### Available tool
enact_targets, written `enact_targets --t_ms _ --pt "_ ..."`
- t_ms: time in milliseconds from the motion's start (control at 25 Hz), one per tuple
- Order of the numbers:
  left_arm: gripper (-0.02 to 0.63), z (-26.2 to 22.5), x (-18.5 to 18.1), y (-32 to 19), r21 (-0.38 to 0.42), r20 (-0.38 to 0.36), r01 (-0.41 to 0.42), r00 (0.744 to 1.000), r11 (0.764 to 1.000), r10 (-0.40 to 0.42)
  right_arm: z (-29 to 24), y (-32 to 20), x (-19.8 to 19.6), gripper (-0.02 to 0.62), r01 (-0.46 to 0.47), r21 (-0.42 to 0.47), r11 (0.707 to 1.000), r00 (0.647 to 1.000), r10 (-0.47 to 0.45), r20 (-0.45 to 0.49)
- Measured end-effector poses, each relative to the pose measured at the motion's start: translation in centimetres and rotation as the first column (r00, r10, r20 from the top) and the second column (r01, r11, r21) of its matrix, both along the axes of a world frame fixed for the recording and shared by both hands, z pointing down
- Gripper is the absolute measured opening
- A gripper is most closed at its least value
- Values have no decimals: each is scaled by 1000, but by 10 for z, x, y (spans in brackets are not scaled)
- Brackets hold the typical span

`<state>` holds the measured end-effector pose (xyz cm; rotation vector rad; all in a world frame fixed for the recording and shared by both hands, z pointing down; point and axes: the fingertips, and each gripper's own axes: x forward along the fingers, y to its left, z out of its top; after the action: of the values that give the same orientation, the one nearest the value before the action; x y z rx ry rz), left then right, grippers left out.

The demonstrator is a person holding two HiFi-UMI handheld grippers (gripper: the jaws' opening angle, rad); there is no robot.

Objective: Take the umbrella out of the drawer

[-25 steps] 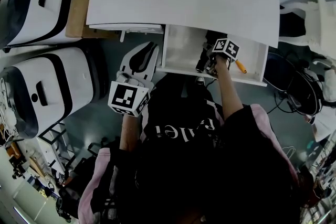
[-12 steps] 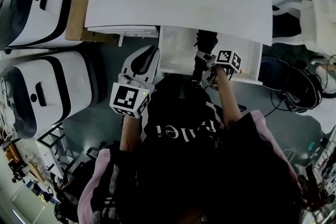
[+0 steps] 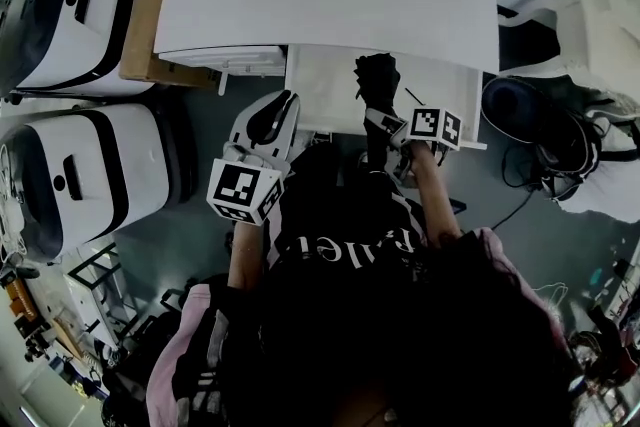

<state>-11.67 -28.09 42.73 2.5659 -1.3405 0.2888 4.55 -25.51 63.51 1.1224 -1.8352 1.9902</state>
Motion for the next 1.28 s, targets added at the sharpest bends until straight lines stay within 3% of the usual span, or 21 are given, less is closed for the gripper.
enact_targets --t_ms 320,600,880,1280 --pt "41 -16 43 41 29 -5 0 1000 1000 0 -55 35 25 281 21 106 994 998 -27 57" --pt "41 -13 71 87 21 6 51 999 998 -51 -82 69 52 279 32 156 987 993 -48 103" --pt "41 -6 82 127 -16 17 80 997 997 -80 -87 100 64 279 22 163 986 991 -42 126" --pt "41 -24 84 138 29 12 46 999 999 -46 -97 117 55 279 12 178 984 991 -35 129"
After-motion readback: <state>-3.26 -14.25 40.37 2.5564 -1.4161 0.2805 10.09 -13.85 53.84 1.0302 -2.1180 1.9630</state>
